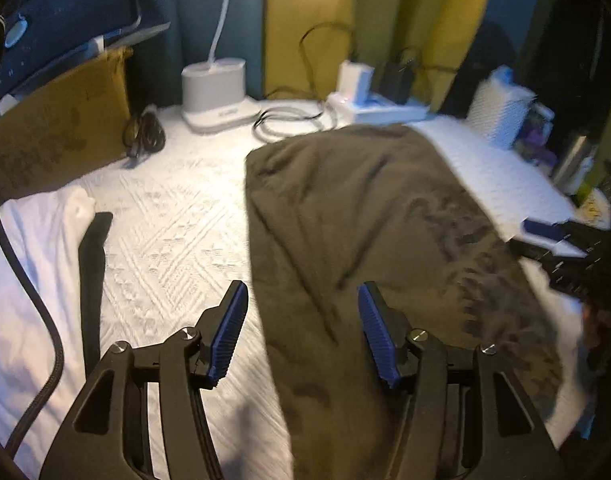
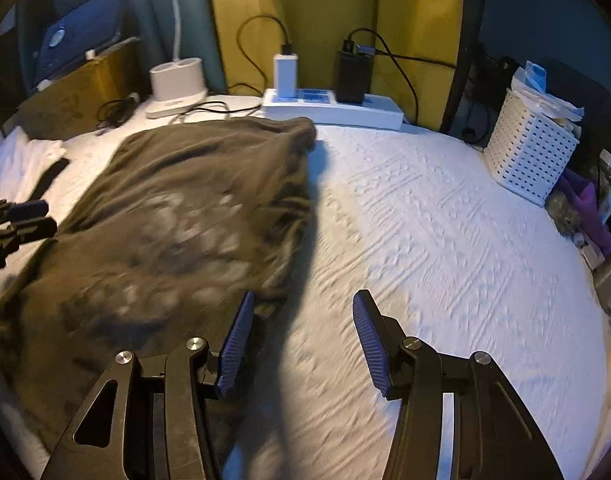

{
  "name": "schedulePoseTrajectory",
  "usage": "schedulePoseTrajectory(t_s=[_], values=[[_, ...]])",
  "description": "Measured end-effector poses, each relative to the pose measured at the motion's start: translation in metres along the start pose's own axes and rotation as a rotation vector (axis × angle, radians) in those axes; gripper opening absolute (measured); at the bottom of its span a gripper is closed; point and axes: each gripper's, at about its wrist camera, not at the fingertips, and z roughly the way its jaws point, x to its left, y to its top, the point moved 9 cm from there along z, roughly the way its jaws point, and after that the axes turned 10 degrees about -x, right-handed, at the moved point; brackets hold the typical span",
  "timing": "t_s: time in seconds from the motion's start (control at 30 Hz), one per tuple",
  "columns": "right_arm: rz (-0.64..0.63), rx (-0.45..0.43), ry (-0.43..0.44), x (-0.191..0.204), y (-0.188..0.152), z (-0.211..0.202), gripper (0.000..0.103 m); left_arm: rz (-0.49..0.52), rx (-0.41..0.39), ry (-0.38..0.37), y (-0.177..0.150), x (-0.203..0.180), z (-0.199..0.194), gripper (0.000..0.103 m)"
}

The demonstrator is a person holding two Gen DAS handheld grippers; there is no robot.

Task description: Fold small clothes

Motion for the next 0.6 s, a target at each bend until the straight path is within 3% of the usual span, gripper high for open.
schedulePoseTrajectory(t_s=[0.17,0.43,0.6], values=[[-0.006,0.017,0.047,0.029,-0.02,-0.016,0.054,0.019,0.014,-0.048,-0.018,-0.022,-0.013,0.059],[-0.041,0.042,0.05,0.053,-0.053,-0.035,0.054,-0.01,0.081,-0.019,-0.059,-0.02,-0.018,0.06],[-0.048,0.015,0.031,0.056,-0.071,-0.051,0.054,0.004,0.059,-0.01,-0.075,-0.016,-0.03,0.067]])
